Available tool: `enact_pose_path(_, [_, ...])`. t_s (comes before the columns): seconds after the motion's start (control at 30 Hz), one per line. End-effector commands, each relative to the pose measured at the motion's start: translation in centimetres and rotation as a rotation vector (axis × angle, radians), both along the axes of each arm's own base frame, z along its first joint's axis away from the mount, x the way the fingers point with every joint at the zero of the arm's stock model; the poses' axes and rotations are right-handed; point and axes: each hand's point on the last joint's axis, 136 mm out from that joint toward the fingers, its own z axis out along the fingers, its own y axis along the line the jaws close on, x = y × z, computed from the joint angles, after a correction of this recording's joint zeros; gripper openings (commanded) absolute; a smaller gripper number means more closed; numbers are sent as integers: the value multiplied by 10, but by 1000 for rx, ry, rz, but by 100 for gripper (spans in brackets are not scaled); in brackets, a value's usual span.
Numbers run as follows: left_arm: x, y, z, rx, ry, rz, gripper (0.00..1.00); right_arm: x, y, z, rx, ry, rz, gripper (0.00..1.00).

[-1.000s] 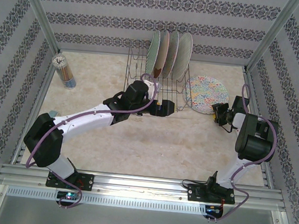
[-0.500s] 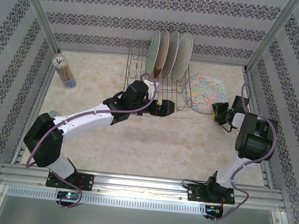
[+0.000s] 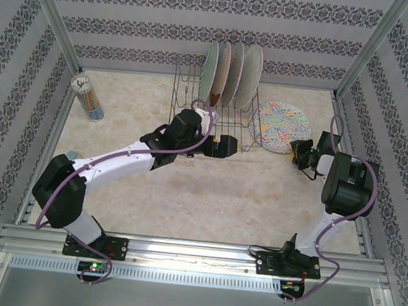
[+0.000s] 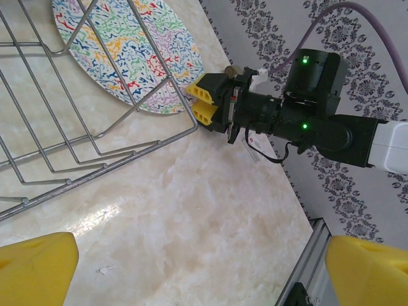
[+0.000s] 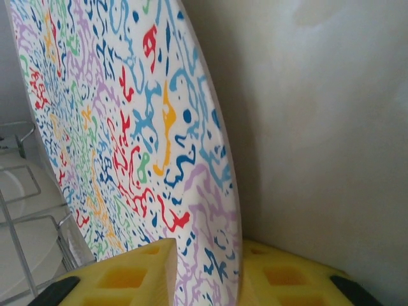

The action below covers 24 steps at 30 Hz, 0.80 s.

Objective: Load the plates into the dish rack

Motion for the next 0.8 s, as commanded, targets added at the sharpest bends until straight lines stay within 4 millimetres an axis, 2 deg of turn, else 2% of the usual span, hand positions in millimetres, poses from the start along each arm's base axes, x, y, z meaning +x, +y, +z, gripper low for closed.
enact_pose_path(0.0, [4, 2, 5, -23, -17, 4, 100, 3, -2, -15, 2, -3, -16, 26])
enact_pose_path(0.5, [4, 5, 5, -24, -15, 11, 100, 4, -2, -7, -13, -24, -7, 10])
enact_pose_path(0.67, [4, 6, 7, -25, -20, 12, 100, 3, -3, -1, -28, -38, -4, 0])
enact_pose_path(0.77, [3, 7, 7, -24, -20, 13, 100, 3, -3, 6, -39, -48, 2, 0])
